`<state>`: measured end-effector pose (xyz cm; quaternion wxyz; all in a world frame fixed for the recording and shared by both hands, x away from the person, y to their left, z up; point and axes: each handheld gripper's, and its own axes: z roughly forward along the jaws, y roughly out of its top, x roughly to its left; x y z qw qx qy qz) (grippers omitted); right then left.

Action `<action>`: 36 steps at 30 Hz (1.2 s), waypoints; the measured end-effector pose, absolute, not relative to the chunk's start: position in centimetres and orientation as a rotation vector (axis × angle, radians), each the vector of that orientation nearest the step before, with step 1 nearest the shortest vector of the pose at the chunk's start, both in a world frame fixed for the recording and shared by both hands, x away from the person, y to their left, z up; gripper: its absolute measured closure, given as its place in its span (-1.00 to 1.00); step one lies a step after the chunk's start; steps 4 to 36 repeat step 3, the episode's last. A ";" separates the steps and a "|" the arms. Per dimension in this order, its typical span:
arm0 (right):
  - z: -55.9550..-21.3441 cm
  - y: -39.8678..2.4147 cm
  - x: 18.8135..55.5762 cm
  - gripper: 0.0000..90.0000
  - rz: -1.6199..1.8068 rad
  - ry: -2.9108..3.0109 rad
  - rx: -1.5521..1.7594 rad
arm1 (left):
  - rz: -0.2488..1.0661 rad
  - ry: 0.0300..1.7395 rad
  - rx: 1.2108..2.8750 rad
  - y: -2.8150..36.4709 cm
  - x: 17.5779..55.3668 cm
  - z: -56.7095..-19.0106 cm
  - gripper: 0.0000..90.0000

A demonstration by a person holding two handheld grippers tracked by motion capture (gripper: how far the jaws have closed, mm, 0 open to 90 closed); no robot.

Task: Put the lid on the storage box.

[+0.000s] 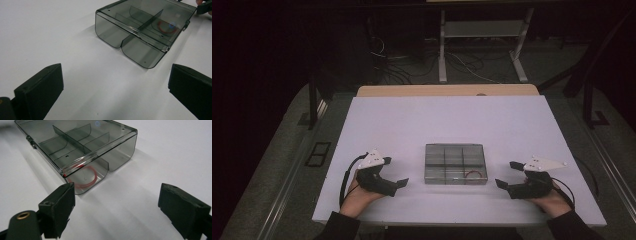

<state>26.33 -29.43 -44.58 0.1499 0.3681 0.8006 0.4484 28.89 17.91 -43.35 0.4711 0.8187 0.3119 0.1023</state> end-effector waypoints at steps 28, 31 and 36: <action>-44.6 -29.4 26.3 -0.69 1.289 2.297 1.051 | 0.261 0.767 2.023 17.8 28.9 -43.5 -1.00; -44.6 -29.4 26.3 -0.69 1.289 2.297 1.051 | 0.261 0.767 2.023 17.8 28.9 -43.5 -1.00; -44.6 -29.4 26.3 -0.69 1.289 2.297 1.051 | 0.261 0.767 2.023 17.8 28.9 -43.5 -1.00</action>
